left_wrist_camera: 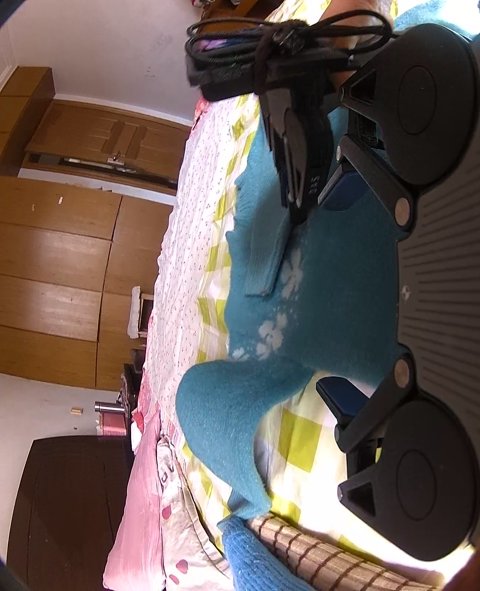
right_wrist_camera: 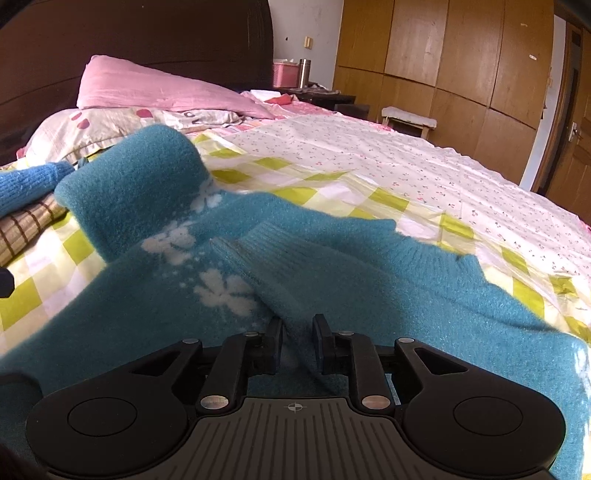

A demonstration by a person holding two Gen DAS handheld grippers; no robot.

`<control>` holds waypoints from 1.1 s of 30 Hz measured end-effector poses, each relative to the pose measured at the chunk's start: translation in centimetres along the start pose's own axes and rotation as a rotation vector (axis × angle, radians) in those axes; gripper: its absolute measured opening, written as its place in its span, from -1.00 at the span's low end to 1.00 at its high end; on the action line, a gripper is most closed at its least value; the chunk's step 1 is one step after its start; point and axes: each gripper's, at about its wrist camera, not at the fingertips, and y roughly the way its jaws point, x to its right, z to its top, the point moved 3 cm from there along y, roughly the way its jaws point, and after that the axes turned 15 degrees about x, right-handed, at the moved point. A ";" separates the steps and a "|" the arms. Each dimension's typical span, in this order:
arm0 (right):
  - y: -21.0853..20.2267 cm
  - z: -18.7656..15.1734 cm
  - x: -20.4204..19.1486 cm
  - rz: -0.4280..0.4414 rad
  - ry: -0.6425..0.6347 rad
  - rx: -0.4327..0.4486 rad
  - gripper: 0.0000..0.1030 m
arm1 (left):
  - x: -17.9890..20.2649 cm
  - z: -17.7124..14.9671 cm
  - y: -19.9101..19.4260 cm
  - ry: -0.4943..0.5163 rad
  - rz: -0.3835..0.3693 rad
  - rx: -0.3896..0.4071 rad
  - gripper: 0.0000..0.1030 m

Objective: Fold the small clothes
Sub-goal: 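Grasp the other sleeve with the left gripper and fold it across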

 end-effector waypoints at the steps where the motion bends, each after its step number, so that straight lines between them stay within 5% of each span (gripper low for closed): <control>1: -0.2 -0.1 -0.1 0.001 -0.005 -0.002 -0.61 | -0.5 0.2 0.1 -0.003 0.019 0.007 0.96; 14: -2.0 0.6 -2.8 0.063 -0.008 0.002 -0.57 | -8.8 0.9 2.0 -0.169 0.248 0.024 0.96; 24: -3.3 -0.4 -4.1 0.114 0.083 0.010 -0.57 | -15.8 1.4 5.3 -0.538 0.250 0.030 0.96; 33: -2.7 -0.5 -2.9 0.107 0.209 0.001 -0.57 | -18.9 0.2 9.9 -0.690 0.258 0.017 0.96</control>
